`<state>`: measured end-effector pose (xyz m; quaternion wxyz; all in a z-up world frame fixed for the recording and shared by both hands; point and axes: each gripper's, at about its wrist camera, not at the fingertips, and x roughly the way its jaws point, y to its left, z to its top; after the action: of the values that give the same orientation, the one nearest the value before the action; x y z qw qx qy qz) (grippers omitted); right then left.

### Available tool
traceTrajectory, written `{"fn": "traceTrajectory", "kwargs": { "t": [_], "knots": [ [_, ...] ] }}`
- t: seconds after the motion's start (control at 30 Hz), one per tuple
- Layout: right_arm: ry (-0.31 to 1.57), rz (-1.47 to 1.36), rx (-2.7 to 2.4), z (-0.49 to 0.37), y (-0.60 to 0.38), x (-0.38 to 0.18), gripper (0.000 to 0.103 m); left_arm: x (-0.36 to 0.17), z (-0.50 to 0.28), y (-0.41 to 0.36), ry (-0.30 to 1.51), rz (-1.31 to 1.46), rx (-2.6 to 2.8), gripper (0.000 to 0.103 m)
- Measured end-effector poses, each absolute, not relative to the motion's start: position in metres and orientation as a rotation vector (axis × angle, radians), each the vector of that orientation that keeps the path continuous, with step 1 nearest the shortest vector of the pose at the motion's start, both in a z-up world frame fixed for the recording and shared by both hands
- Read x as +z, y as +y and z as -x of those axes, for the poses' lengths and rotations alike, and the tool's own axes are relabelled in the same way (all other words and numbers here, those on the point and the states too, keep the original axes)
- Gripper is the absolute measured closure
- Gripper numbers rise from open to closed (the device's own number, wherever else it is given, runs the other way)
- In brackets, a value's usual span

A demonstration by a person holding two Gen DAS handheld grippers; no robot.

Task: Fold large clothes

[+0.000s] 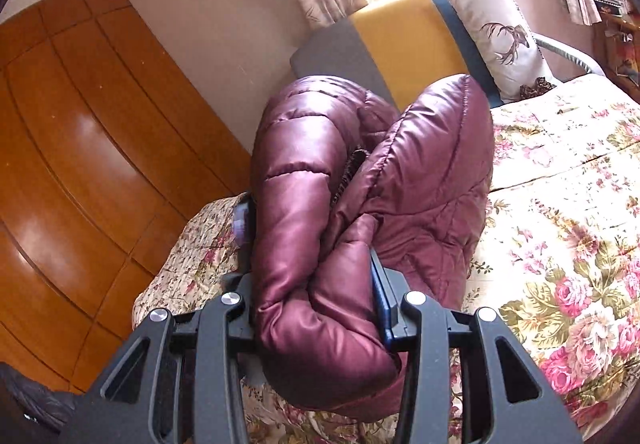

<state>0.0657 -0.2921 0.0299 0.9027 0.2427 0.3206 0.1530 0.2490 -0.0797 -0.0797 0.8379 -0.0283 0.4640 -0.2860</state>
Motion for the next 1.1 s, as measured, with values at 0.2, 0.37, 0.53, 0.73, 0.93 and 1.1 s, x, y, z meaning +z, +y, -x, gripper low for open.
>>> {"fn": "traceTrajectory", "kwargs": {
  "t": [0.2, 0.37, 0.53, 0.73, 0.93, 1.1],
  "knots": [
    [0.669, -0.398, 0.408, -0.075, -0.246, 0.036, 0.064, -0.075, -0.251, -0.061, 0.956, 0.187, -0.609, 0.064],
    [0.685, -0.359, 0.402, -0.084, -0.235, 0.037, 0.064, -0.038, -0.215, 0.008, 0.897, 0.345, -0.534, 0.057],
    [0.717, -0.172, 0.369, -0.091, -0.189, 0.041, 0.064, -0.019, -0.187, 0.100, 0.821, 0.474, -0.388, 0.055],
    [0.778, 0.110, 0.440, -0.103, -0.099, 0.014, 0.063, 0.010, -0.176, 0.169, 0.750, 0.617, -0.446, 0.055],
    [0.787, 0.367, 0.491, -0.102, -0.032, -0.033, 0.063, 0.030, -0.187, 0.179, 0.725, 0.680, -0.690, 0.055],
    [0.701, 0.499, 0.483, -0.086, -0.012, -0.051, 0.063, 0.048, -0.204, 0.134, 0.804, 0.557, -0.811, 0.049]
  ]
}}
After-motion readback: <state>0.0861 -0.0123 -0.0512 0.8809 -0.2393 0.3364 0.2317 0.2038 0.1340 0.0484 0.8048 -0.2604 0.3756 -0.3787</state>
